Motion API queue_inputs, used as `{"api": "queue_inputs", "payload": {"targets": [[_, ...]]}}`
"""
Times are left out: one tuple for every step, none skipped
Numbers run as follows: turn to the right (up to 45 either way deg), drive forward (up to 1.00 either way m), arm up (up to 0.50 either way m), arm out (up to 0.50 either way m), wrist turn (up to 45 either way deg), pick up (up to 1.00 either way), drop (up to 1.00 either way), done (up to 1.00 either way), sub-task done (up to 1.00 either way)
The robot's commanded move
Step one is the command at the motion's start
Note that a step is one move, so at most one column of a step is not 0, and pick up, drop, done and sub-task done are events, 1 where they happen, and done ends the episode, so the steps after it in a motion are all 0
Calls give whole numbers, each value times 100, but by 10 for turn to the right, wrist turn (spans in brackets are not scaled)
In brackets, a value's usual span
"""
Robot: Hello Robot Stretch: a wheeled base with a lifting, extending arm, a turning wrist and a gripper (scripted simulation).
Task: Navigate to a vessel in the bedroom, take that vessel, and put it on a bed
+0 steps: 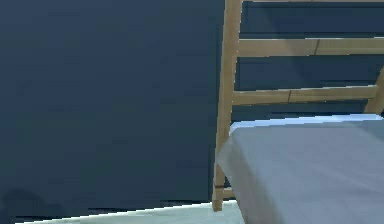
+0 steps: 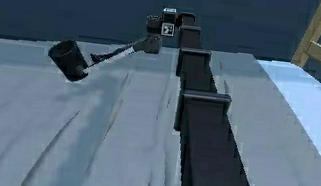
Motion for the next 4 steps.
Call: {"api": "queue_inputs", "payload": {"targets": [[0, 0, 0, 0, 450, 0, 0, 0, 0], [0, 0, 0, 0, 300, 0, 0, 0, 0], [0, 0, 0, 0, 0, 0, 100, 0, 0], [0, 0, 0, -10, 0, 0, 0, 0, 0]]}}
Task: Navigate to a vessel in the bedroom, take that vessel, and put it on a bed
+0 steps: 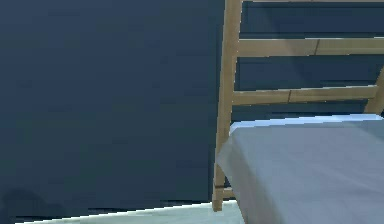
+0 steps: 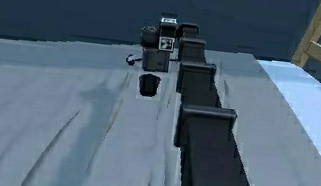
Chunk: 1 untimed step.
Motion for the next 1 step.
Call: {"api": "queue_inputs", "payload": {"targets": [[0, 0, 0, 0, 0, 0, 0, 100, 0]]}}
